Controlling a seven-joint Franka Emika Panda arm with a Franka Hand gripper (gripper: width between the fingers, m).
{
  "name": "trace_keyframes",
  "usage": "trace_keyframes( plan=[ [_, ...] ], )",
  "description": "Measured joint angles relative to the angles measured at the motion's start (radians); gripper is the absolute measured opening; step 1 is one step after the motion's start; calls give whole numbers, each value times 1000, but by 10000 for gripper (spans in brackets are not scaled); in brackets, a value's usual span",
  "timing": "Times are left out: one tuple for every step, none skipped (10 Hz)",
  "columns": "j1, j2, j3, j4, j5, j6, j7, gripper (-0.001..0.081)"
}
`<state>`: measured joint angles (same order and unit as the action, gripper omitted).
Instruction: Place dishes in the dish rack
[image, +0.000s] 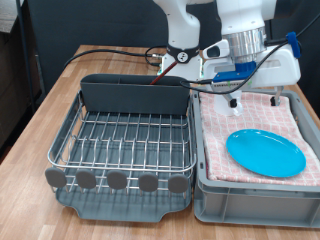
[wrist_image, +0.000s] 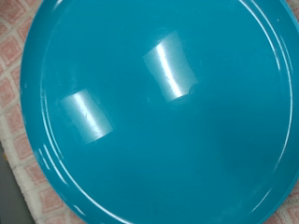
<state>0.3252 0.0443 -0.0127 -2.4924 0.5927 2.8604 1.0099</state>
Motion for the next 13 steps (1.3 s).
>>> trace_keyframes(
  plan=[
    [0, 23, 9, -1, 52, 26, -49, 802],
    [0, 43, 14, -2, 73, 47, -67, 802],
    [0, 61, 17, -4, 78, 64, -68, 802],
    [0, 76, 21, -4, 95, 72, -72, 802],
    [0, 89, 25, -4, 109, 83, -77, 802],
    [-1, 100, 29, -4, 128, 90, -88, 802],
    [-4, 112, 37, -4, 165, 100, -118, 802],
    [-8, 122, 45, -4, 200, 107, -151, 802],
    [-11, 132, 52, -3, 228, 115, -177, 802],
    [-11, 140, 54, -3, 246, 124, -196, 802],
    [-12, 146, 56, -3, 264, 127, -217, 802],
    [-19, 152, 63, 0, 295, 129, -247, 802],
    [-29, 157, 75, 6, 331, 130, -286, 802]
  ],
)
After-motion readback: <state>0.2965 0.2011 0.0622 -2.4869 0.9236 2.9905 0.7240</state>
